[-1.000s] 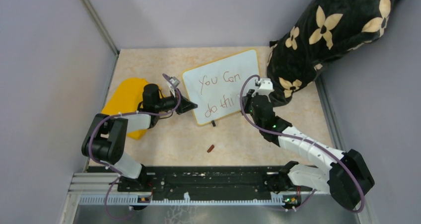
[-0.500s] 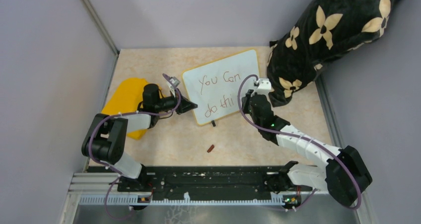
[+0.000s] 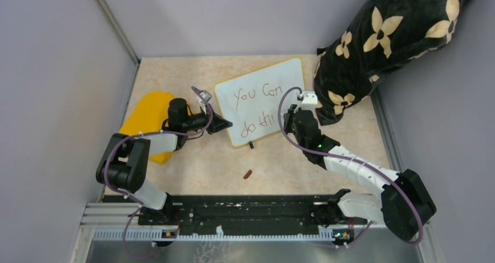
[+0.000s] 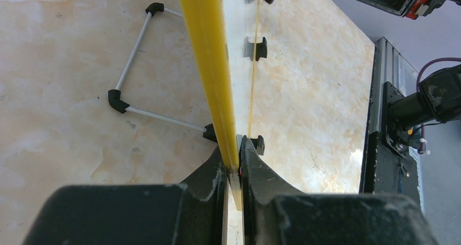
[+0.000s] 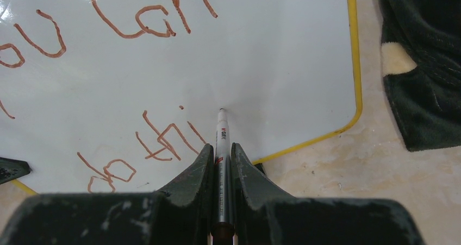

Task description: Write a sentence on the whiteboard

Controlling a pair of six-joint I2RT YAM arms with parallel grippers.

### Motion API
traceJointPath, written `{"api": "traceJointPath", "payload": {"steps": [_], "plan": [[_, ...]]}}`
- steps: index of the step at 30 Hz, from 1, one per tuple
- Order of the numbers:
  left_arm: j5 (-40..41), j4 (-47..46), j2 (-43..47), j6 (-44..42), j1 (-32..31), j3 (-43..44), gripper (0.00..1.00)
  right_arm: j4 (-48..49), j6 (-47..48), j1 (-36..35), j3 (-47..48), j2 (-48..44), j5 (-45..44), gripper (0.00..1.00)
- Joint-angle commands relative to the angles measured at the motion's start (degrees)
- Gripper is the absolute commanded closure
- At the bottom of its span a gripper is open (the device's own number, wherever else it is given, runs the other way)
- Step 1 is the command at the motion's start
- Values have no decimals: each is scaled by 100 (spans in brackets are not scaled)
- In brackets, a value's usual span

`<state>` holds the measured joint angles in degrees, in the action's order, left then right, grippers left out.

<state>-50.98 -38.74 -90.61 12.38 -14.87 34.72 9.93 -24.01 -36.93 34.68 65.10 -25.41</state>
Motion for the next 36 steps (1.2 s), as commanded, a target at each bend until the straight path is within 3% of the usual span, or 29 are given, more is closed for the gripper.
{"api": "traceJointPath", "payload": {"steps": [1,14,36], "plan": [[298,695,-138,-599,-112,-120,100,370,-45,81,222,71,431,100],[293,692,-156,-603,-111,-121,100,282,-228,75,-124,-95,628,100],[317,723,-158,-620,-139,-108,100,-365,-347,114,-119,-85,-130,100]]}}
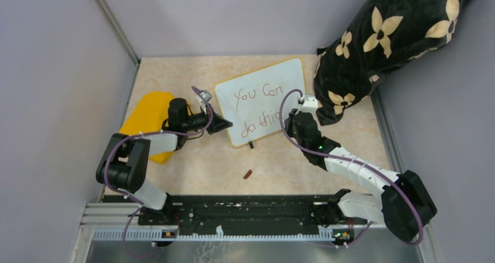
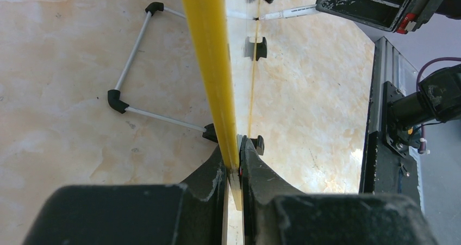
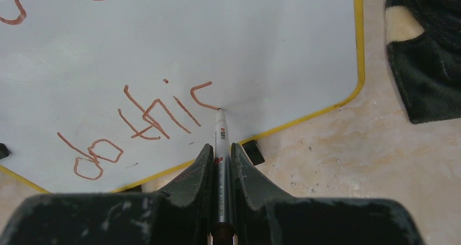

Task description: Write a sentence on the whiteboard

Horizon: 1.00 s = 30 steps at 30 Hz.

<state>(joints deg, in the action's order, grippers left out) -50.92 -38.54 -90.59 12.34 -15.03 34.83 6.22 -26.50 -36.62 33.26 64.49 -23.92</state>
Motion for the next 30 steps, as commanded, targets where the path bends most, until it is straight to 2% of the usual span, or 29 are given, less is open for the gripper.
{"api": "traceJointPath", "payload": {"steps": [1,8,30], "plan": [[314,707,-160,-618,-123,-119,100,10,-102,88,23,-20,-286,100],[305,708,-169,-613,-123,-119,100,-85,-67,127,34,2,-297,100],[311,716,-166,-625,-141,-110,100,180,67,113,43,215,876,100]]}}
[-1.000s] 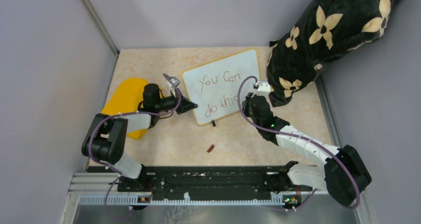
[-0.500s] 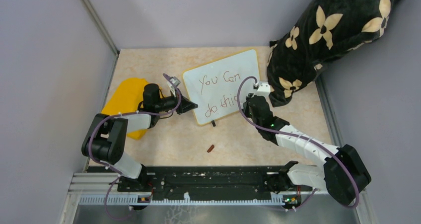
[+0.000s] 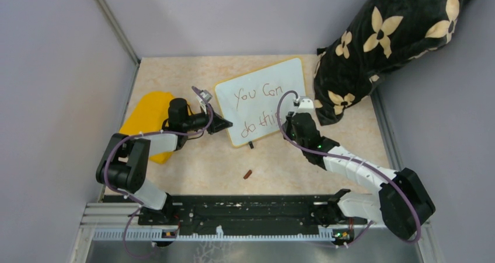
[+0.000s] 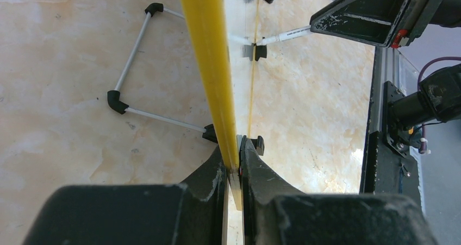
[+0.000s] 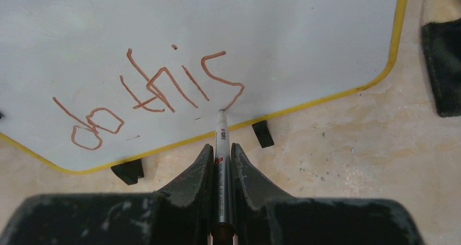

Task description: Write a sentence on the whiteboard

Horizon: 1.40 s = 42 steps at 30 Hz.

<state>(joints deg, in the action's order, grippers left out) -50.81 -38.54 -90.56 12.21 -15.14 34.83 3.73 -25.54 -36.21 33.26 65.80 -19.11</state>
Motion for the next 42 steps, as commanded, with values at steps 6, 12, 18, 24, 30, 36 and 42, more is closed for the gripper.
{"api": "traceJointPath", "payload": {"steps": [6,12,18,24,30,36,42], "plan": [[320,734,-160,-632,-130,-109,100,564,-42,61,34,0,626,100],[350,752,-159,-641,-134,-113,100,-98,34,63,217,-306,497,100],[445,841,-99,-699,-138,-91,100,-1037,186,62,217,-1242,258,100],[481,936,-146,-744,-155,-46,100,-1450,141,68,51,-2300,-60,100],[540,967,-143,-764,-156,-38,100,-640,99,70,-783,-3504,-548,100],[527,1001,-202,-767,-155,-26,100,426,-271,74,-1352,-3619,-1416,100],[576,1087,-207,-818,-169,-3,100,1290,-628,78,-1600,-2888,-1770,100]]}}
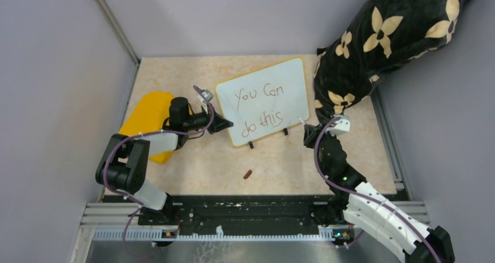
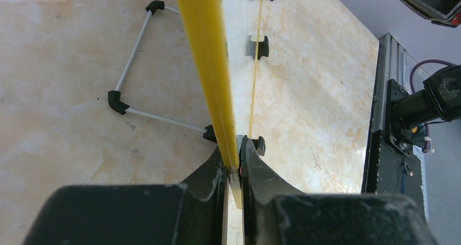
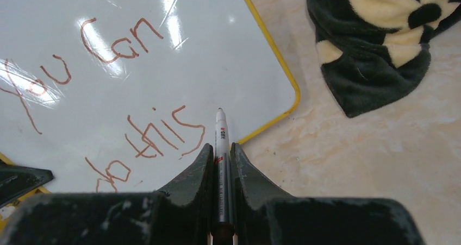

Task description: Write a sentence on the whiteboard

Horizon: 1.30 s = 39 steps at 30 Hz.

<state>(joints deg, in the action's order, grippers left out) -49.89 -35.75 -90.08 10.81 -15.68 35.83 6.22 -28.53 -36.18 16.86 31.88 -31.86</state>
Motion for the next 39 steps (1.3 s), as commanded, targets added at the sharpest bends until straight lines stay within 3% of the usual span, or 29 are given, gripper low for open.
{"api": "traceJointPath", "payload": {"steps": [1,11,24,39], "plan": [[500,822,-268,-687,-119,-91,100,1163,-359,81,44,657,-522,100],[569,920,-301,-737,-119,-59,100,1976,-403,193,156,1529,-181,100],[567,921,-325,-718,-119,-42,100,1909,-412,323,149,1697,519,100],[586,919,-305,-705,-119,-52,100,1910,-426,327,164,2065,540,100]]}}
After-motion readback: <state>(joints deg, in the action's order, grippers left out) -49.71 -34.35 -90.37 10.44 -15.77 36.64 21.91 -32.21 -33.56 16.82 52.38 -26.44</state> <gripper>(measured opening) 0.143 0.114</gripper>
